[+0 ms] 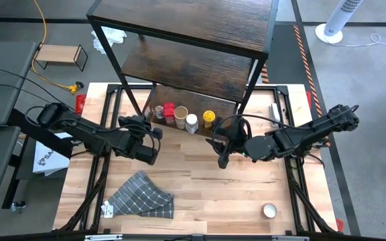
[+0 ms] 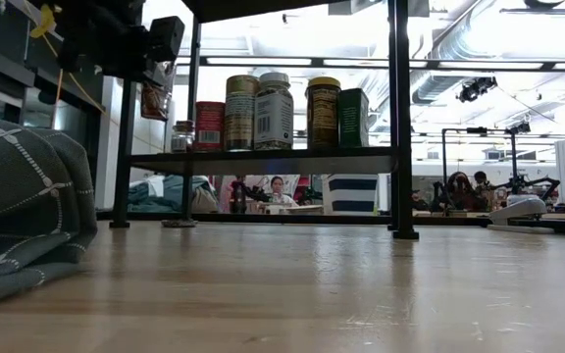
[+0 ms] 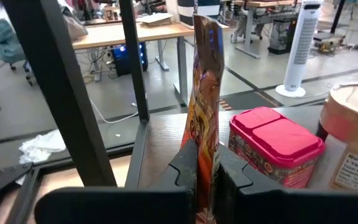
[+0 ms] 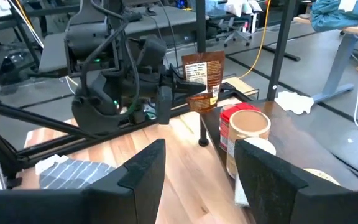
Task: Shelf spices
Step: Put the orange seasoning pack on the shelf
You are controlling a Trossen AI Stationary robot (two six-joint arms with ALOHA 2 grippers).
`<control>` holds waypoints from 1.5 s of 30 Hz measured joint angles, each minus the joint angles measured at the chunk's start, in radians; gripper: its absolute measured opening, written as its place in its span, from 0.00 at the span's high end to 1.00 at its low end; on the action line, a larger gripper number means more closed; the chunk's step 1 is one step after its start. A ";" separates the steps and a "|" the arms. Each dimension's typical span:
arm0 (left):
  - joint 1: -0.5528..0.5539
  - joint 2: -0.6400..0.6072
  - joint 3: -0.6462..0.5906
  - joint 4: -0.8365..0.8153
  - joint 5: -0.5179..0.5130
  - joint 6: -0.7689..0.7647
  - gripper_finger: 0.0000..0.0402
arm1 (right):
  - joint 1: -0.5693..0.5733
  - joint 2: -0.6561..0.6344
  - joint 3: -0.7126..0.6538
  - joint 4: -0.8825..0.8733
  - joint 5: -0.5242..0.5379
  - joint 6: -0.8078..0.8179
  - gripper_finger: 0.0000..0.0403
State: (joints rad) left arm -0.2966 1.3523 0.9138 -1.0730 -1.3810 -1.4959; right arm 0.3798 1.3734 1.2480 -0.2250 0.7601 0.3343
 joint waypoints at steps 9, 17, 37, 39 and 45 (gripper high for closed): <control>0.078 0.013 0.000 0.050 -0.017 0.164 0.98 | -0.005 0.000 0.000 -0.058 0.003 -0.047 0.53; 0.179 0.098 0.000 0.110 -0.043 0.195 0.98 | -0.005 0.000 0.000 -0.088 0.002 -0.077 0.53; 0.187 0.182 0.000 0.146 -0.079 0.303 0.90 | -0.005 0.000 0.000 -0.093 0.000 -0.082 0.53; 0.186 0.173 0.000 0.145 -0.068 0.304 0.89 | -0.005 0.000 0.000 -0.093 0.000 -0.082 0.53; 0.183 0.156 0.000 0.143 -0.061 0.304 0.81 | -0.005 0.000 0.000 -0.093 0.000 -0.082 0.53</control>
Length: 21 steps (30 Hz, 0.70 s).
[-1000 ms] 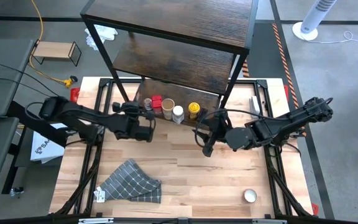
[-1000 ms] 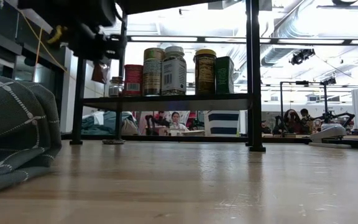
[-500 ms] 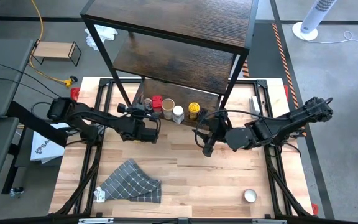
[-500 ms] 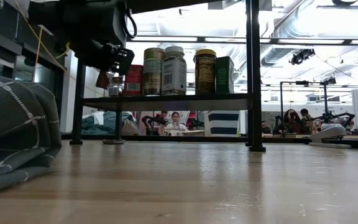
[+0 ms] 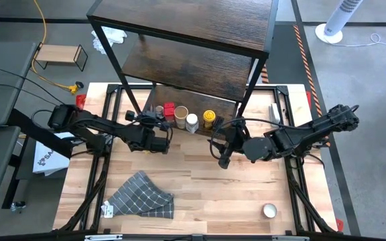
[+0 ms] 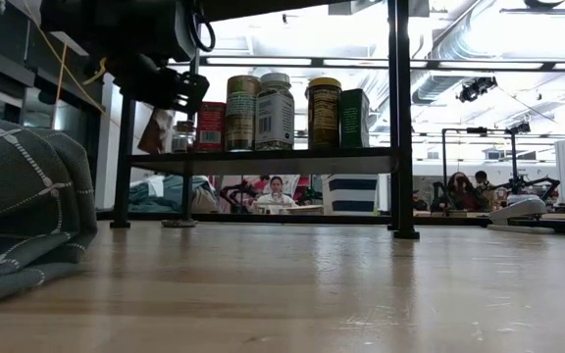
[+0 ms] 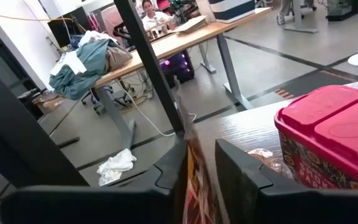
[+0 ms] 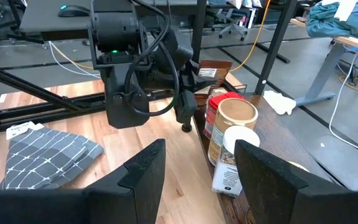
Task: Shelf spices
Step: Put the orange seasoning pack on the shelf
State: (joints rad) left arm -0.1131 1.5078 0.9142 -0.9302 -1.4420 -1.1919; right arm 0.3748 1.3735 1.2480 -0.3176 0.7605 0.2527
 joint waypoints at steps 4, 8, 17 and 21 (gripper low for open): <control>0.000 -0.002 0.000 0.000 0.017 0.000 0.74 | 0.000 0.000 0.000 0.000 0.000 0.000 0.53; -0.014 -0.002 0.000 0.000 0.027 0.000 0.68 | 0.000 0.000 0.000 -0.001 0.000 -0.004 0.53; -0.053 -0.005 0.043 0.000 0.027 0.046 0.61 | 0.000 0.000 0.000 0.000 0.000 -0.011 0.53; -0.059 -0.005 0.068 0.000 0.027 0.098 0.61 | 0.000 0.000 0.000 0.000 0.000 -0.011 0.53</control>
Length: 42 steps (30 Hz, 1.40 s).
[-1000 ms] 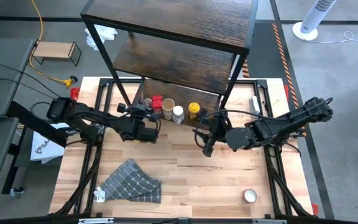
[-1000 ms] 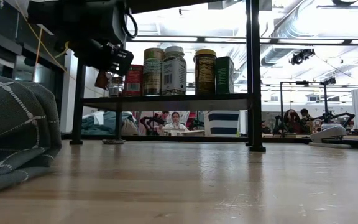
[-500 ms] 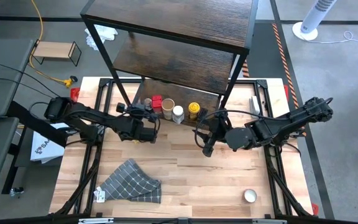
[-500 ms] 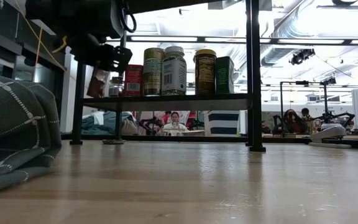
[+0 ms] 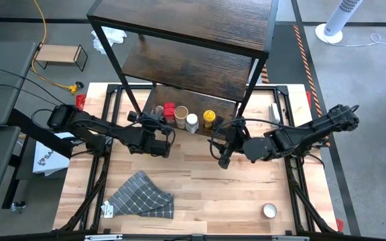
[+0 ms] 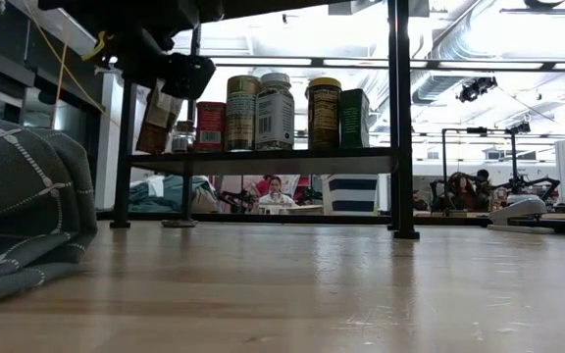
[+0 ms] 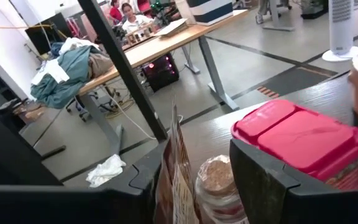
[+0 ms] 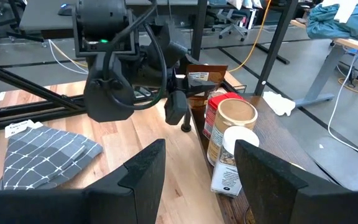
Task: Shelf spices
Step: Put the orange seasoning pack on the shelf, then adjust the shelf
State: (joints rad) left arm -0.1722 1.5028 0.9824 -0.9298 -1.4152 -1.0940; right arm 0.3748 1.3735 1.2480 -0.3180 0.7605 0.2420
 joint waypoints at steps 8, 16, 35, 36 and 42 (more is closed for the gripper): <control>0.003 0.000 0.020 -0.001 0.000 0.109 0.61 | 0.000 0.000 0.000 0.000 0.000 0.000 0.53; 0.003 -0.055 0.042 0.000 -0.021 0.185 0.61 | 0.000 0.000 0.000 0.000 0.000 0.000 0.53; 0.021 -0.307 0.047 0.061 -0.061 0.386 0.61 | 0.000 0.000 0.000 0.002 0.007 0.011 0.53; 0.018 -0.317 0.047 0.091 -0.054 0.405 0.61 | 0.000 0.000 0.000 0.002 0.008 0.011 0.53; -0.017 -0.386 0.047 0.355 0.096 0.648 0.61 | 0.000 0.000 0.000 0.002 0.017 0.011 0.53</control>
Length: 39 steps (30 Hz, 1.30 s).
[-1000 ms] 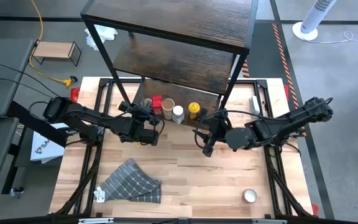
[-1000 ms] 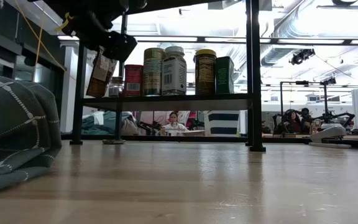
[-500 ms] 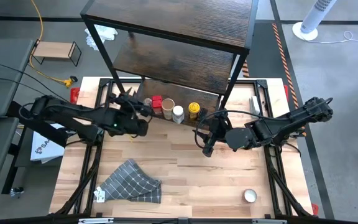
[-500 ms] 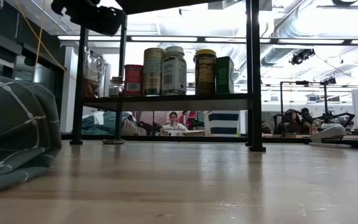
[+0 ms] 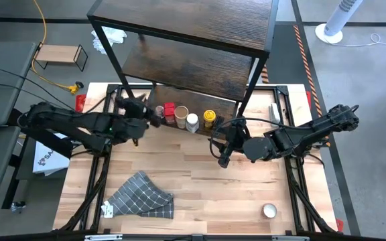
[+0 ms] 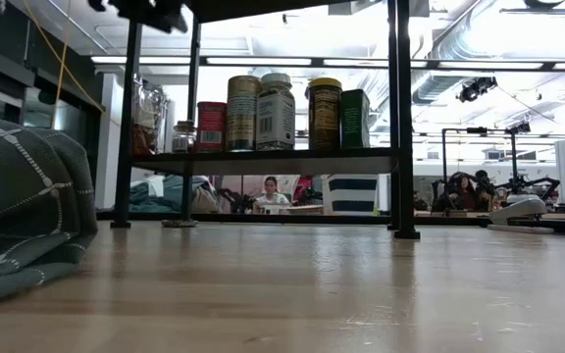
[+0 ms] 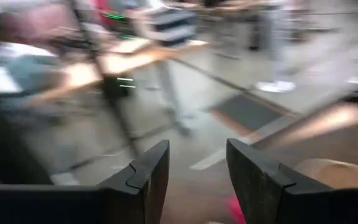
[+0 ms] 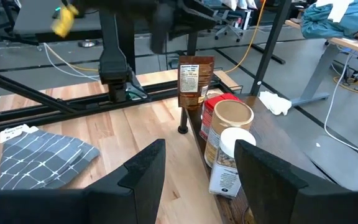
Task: Shelf spices
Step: Adjust the shelf
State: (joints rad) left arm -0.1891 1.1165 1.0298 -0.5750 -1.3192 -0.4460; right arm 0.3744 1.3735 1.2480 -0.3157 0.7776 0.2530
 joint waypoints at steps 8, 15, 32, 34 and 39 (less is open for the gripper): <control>-0.130 -0.102 0.000 0.123 0.370 -0.021 0.70 | 0.000 0.000 0.000 0.027 0.000 0.011 0.53; -0.342 -0.118 0.012 -0.093 0.011 -0.272 0.98 | -0.002 0.000 0.000 0.037 0.000 0.057 0.53; -0.300 -0.167 0.225 -0.204 -0.253 -0.232 1.00 | -0.002 0.000 0.000 0.059 -0.002 0.125 0.53; -0.307 -0.178 0.258 -0.179 -0.253 -0.221 1.00 | -0.002 0.000 0.000 0.058 -0.002 0.125 0.53; -0.347 -0.181 0.348 -0.044 -0.253 0.010 1.00 | -0.003 0.000 0.000 0.058 -0.003 0.125 0.53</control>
State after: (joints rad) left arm -0.5357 0.9359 1.3778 -0.6192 -1.5726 -0.4361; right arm 0.3714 1.3735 1.2484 -0.2573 0.7750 0.3777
